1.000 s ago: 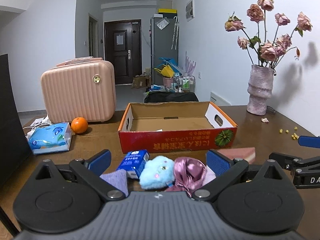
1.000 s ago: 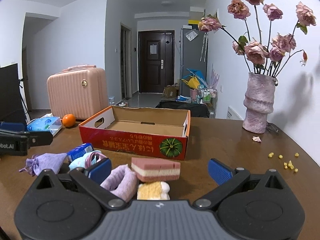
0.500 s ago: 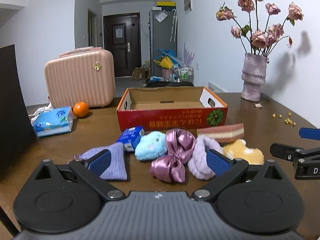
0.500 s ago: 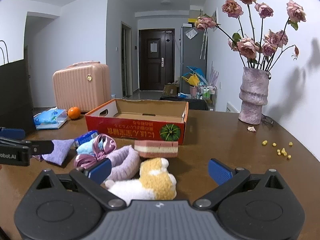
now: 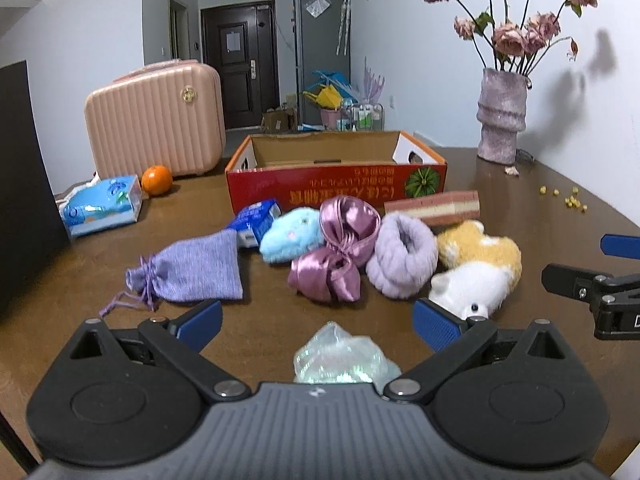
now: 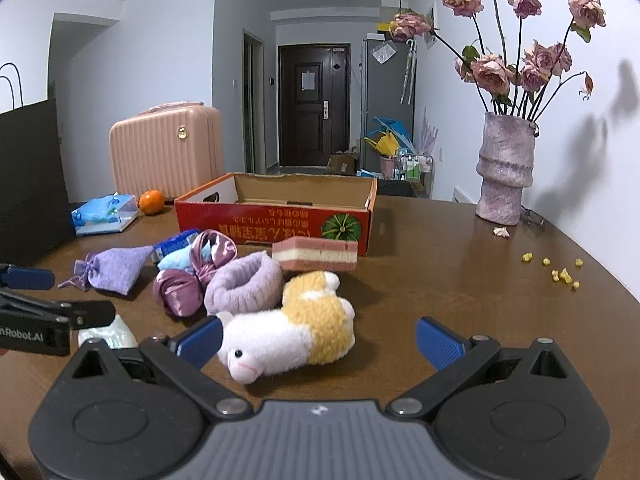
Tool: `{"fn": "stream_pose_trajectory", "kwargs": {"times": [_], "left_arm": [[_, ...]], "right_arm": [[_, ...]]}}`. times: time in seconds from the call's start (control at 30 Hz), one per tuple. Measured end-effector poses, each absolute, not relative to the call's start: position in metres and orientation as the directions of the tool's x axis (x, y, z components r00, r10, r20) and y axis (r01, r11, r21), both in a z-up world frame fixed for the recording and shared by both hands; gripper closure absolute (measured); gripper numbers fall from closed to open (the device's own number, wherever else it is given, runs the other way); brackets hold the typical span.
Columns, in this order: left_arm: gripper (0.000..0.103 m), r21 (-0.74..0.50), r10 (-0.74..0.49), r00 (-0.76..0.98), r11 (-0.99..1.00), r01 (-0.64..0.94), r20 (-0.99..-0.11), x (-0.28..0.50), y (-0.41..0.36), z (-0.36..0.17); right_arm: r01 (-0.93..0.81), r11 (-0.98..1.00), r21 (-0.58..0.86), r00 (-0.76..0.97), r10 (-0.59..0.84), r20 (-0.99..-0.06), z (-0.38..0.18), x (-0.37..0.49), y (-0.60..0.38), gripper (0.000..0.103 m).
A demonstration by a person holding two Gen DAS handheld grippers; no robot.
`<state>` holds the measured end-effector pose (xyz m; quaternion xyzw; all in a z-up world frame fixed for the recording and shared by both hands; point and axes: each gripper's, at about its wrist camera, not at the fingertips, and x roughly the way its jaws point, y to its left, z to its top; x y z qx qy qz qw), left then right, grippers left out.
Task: Organize soft objects
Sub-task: 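Grasp the crumpled clear plastic bag with the left tool, then grasp the plush sheep with the right tool while the left tool holds the bag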
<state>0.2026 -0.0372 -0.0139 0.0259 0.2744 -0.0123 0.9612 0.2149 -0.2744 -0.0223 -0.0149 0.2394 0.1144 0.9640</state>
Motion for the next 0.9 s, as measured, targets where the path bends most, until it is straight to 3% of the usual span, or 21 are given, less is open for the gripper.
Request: {"fn": "stream_pose_trajectory", "kwargs": {"times": [0.53,0.63,0.9], "left_arm": [[0.000,0.071,0.010,0.808,0.997,0.040,-0.590,0.210,-0.046,-0.051],[0.010,0.062,0.007,0.802,0.997,0.037,-0.597,0.213,-0.046,-0.057],[0.050,0.035,-0.030,0.785,0.997,0.066,-0.619,0.221,-0.045,-0.067]], "right_arm": [[-0.220,0.975,0.027,0.842,0.204,-0.500,-0.039,0.220,-0.271,0.000],[-0.220,0.975,0.027,0.839,0.203,-0.505,-0.040,0.222,-0.270,0.000],[-0.222,0.975,0.025,0.831,0.203,-0.517,-0.045,0.227,-0.267,0.000]]}}
